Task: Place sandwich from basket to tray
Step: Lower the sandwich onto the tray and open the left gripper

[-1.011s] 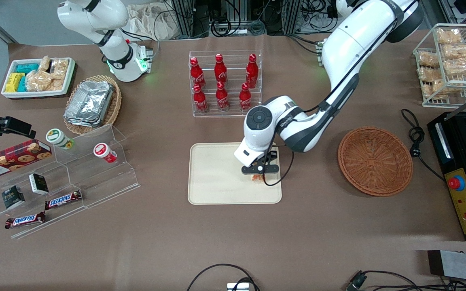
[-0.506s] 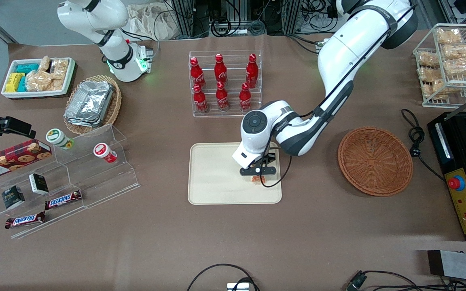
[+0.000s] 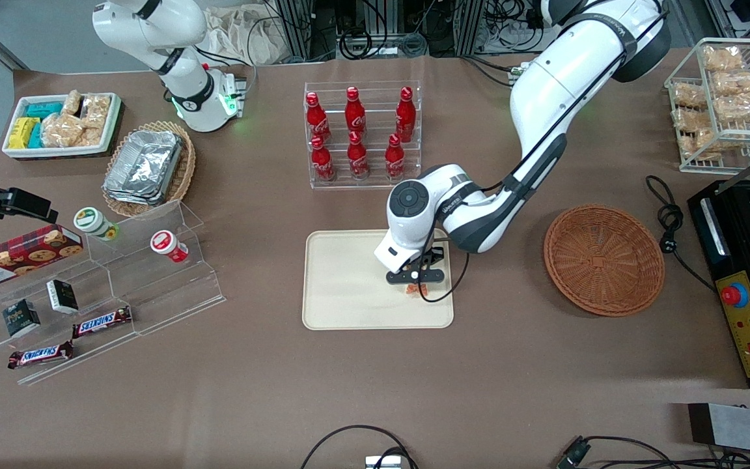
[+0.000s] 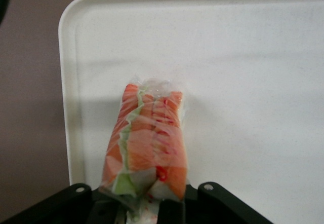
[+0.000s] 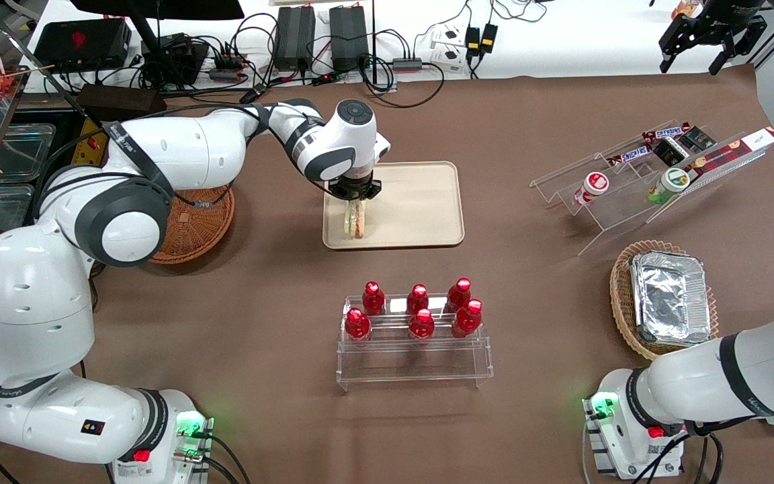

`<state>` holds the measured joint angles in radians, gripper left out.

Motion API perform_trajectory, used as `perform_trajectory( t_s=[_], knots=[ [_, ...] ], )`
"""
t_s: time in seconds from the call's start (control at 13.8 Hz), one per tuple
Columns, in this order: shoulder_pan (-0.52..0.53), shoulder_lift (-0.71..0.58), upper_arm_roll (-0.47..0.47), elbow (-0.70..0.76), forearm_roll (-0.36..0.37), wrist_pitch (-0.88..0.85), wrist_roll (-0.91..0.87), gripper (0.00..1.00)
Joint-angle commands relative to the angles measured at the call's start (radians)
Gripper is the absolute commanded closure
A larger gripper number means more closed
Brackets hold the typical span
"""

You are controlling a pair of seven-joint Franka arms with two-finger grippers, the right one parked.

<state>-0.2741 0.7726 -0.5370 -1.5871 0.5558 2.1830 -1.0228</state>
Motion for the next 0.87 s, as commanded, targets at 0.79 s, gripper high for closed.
perform_trajectory(
  t_s=[0.79],
  knots=[
    [-0.008, -0.024, 0.0, 0.035, 0.033, -0.065, -0.022, 0.0]
  ],
)
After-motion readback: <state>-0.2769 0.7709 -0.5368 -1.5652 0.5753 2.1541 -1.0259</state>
